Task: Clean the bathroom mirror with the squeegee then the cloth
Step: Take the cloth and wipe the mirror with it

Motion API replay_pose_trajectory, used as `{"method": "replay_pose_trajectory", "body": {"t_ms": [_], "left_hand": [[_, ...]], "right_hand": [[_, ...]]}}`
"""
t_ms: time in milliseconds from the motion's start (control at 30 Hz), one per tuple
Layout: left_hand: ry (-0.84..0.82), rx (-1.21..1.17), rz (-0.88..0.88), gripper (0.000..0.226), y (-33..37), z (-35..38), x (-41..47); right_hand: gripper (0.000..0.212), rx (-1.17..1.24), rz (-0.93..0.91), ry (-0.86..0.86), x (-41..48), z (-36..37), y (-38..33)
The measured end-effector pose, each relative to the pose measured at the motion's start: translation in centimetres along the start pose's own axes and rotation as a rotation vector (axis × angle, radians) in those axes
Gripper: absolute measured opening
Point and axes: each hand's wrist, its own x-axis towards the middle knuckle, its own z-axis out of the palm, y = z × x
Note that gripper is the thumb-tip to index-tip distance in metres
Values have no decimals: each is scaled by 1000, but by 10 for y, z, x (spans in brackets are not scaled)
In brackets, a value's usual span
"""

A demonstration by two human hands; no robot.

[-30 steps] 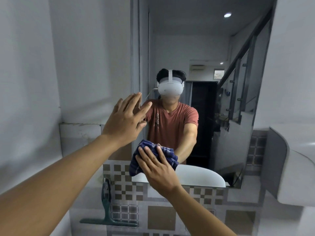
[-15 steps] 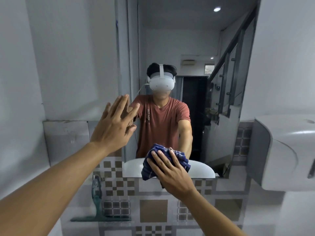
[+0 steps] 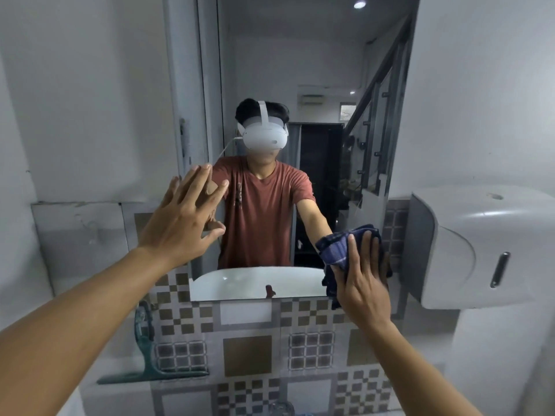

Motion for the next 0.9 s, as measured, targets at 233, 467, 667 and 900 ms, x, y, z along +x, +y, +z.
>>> {"method": "replay_pose_trajectory", "body": {"t_ms": [233, 467, 667, 900], "left_hand": [[5, 12, -9, 92, 0, -1, 0], [22, 60, 39, 83, -9, -7, 3], [35, 50, 50, 80, -11, -2, 0], [35, 13, 54, 78, -9, 3, 2]], "right_hand": [[66, 33, 41, -73, -39, 26, 11], [63, -104, -199, -126, -68, 51, -4], [87, -154, -453, -46, -45, 58, -47], [66, -119, -693, -41, -15, 57, -122]]}}
